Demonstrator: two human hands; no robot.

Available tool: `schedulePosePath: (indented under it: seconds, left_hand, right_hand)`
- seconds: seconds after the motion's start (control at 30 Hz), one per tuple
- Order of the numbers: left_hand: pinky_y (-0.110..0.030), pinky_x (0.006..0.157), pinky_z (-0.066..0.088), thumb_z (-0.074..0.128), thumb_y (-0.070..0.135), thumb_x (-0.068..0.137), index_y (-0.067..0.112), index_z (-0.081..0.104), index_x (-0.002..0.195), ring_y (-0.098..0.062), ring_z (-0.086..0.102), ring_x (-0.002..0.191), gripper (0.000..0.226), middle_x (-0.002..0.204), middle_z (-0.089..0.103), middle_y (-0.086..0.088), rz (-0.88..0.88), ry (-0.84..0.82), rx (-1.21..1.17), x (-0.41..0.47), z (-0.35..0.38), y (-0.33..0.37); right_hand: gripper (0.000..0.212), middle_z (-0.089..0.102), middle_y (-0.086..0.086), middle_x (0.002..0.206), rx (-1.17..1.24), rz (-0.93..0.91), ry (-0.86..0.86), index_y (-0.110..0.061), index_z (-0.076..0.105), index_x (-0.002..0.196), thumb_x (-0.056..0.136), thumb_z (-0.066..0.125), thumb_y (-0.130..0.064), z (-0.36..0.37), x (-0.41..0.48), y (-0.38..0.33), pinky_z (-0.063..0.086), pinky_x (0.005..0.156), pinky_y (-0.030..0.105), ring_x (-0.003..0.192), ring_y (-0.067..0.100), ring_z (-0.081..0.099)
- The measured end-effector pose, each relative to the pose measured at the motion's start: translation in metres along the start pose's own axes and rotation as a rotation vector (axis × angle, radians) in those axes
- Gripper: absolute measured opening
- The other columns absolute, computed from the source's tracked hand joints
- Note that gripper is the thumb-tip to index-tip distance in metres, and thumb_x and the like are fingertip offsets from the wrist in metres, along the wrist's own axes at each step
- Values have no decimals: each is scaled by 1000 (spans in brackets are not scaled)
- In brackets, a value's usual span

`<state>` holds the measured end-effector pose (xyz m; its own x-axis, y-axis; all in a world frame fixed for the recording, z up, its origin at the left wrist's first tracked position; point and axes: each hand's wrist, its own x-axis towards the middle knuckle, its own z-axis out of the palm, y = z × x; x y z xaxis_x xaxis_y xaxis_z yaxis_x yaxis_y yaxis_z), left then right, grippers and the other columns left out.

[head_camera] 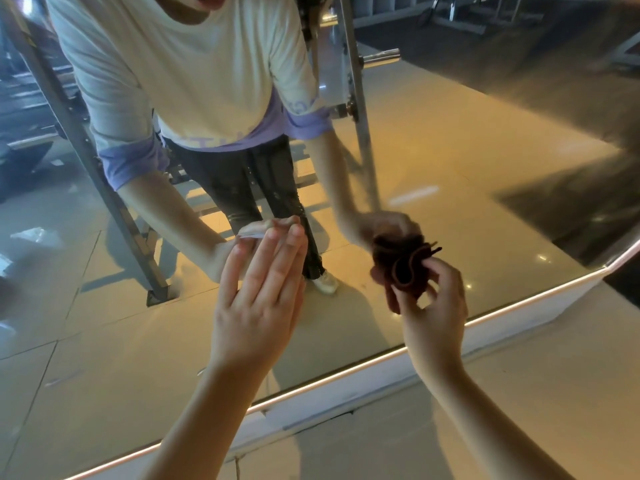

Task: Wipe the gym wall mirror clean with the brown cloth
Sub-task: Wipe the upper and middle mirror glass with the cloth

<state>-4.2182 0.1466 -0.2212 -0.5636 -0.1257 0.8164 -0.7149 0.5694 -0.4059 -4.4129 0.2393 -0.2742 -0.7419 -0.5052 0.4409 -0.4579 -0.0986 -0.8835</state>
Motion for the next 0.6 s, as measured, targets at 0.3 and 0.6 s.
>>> schedulePosePath:
  seconds: [0.3, 0.6]
  left_hand:
    - [-43, 125, 16, 62, 14, 97, 5, 35, 152, -22, 26, 146, 63, 160, 26, -8, 5, 1, -2, 0, -2, 0]
    - [-43, 124, 19, 68, 15, 93, 4, 41, 149, -23, 35, 143, 63, 156, 35, -7, 26, -18, 7, 0, -4, -2]
  right_hand:
    - [36, 62, 2, 112, 84, 82, -38, -12, 56, 112, 83, 75, -3, 8, -10, -12, 52, 88, 19, 105, 5, 60]
    - [40, 66, -11, 104, 187, 227, 14, -20, 53, 111, 82, 77, -5, 15, -22, -21, 53, 86, 17, 99, 2, 64]
